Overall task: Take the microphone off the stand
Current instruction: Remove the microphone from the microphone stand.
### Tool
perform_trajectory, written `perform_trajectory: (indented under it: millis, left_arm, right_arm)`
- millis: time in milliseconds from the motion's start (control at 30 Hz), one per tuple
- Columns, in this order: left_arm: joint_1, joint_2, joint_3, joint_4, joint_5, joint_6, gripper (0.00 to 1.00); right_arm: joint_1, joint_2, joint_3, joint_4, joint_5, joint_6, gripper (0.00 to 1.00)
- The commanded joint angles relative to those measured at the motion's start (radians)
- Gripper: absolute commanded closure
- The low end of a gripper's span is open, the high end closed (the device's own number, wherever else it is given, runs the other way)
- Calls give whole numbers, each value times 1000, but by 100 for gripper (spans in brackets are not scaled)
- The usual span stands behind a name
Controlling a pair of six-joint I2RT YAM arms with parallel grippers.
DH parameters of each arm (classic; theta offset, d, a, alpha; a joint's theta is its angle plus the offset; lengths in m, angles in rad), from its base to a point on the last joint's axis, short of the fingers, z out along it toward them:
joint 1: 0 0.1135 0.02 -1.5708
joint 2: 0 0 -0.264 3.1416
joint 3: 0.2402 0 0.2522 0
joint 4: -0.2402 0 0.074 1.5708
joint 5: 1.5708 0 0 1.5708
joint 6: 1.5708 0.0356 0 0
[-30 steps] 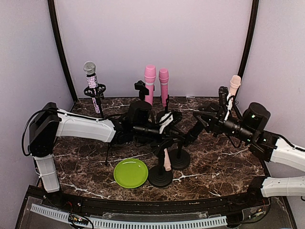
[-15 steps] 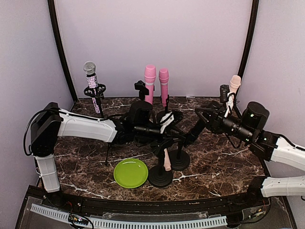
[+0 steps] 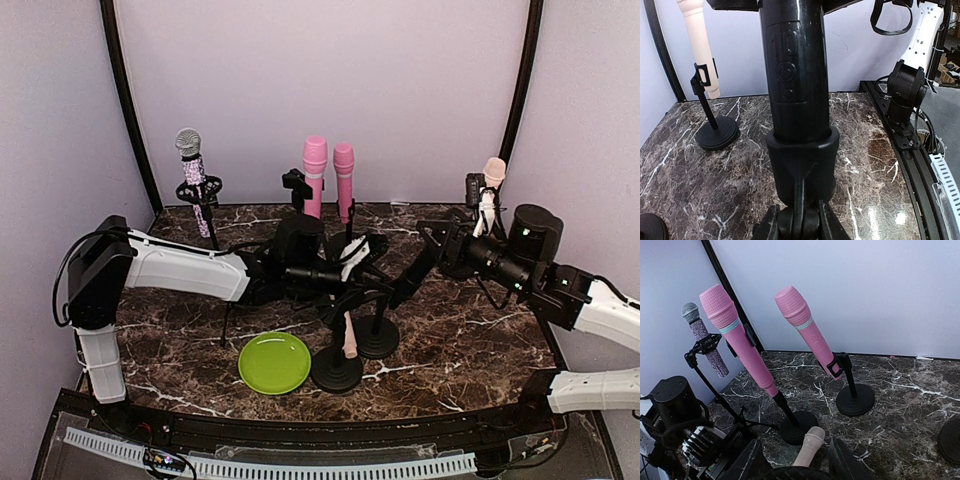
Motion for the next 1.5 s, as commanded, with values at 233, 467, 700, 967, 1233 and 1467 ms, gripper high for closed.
perform_trajectory:
  millis: [233,467,700,967,1233,1467]
  left_arm:
    - [-10,2,-4,-25,29,33,100]
    - [-10,9,-6,-27,35,32,100]
    - [-10,15,-3,-26,36,32,100]
    - [-10,20,-6,-25,33,30,100]
    - [-10,20,-11,-22,32,30,100]
    - [-10,25,-11,-19,30,30,100]
  right_arm:
    - [-19,-34,43,76,31,-114,82]
    - [-19,-73,12,133,-261,-251,83]
    - [-20,-94,12,126,-335,-277,84]
    - [-20,-100,34,103,-229,-227,84]
    - [-19,-77,100,18,-23,-125,84]
    - [-19,-57,136,-36,62,-133,84]
